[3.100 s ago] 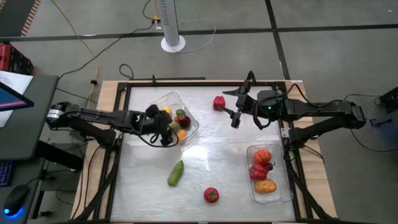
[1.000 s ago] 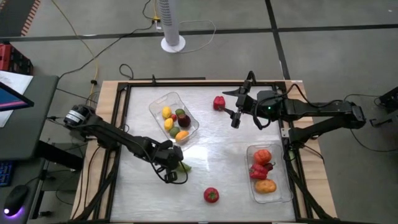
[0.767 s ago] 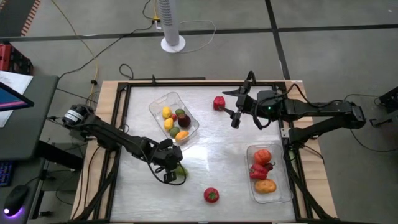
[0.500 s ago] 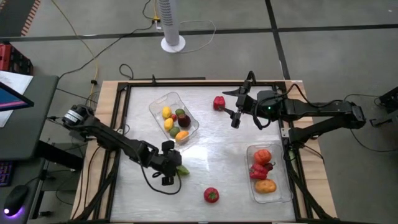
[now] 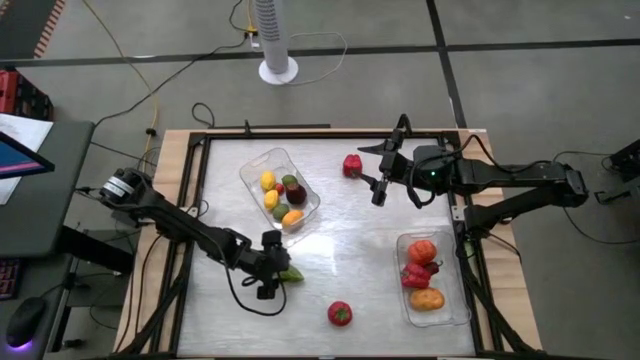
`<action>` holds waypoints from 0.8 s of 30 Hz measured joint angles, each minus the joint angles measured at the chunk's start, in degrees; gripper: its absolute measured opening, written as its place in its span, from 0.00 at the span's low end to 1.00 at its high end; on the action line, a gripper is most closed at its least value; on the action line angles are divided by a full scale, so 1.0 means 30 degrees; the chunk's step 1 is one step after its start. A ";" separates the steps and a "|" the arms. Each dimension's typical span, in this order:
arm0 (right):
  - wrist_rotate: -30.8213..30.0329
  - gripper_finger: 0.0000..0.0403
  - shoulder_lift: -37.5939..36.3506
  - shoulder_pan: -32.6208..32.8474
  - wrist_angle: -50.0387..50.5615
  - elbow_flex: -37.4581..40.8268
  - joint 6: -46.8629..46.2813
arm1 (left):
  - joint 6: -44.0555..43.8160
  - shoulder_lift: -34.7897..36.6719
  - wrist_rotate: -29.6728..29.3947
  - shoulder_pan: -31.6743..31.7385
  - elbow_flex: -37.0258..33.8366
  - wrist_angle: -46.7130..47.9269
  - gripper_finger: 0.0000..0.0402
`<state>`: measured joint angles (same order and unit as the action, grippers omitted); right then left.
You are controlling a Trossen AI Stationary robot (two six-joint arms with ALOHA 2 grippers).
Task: Sort produce into baskets
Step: Put the green cucumber into the bottom transparent bin
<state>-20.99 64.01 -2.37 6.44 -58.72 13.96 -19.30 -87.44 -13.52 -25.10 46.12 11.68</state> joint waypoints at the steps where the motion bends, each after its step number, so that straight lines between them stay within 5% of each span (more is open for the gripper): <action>1: 0.0000 0.74 0.0000 0.0000 0.0007 0.0000 -0.0007 | 0.0192 0.0000 -0.0006 0.0000 -0.0244 -0.0220 0.68; 16: 0.0000 0.74 0.0000 -0.0002 0.0007 0.0000 0.0000 | 0.2700 -0.0007 -0.0579 0.0155 -0.2586 -0.2925 0.67; 24: 0.0000 0.74 0.0000 0.0000 0.0005 0.0000 0.0000 | 0.2681 -0.0005 0.0844 0.0665 -0.2591 -0.2847 0.46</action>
<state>-20.99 64.01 -2.37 6.45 -58.72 13.96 -11.26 -87.45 -10.98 -23.11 38.35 3.14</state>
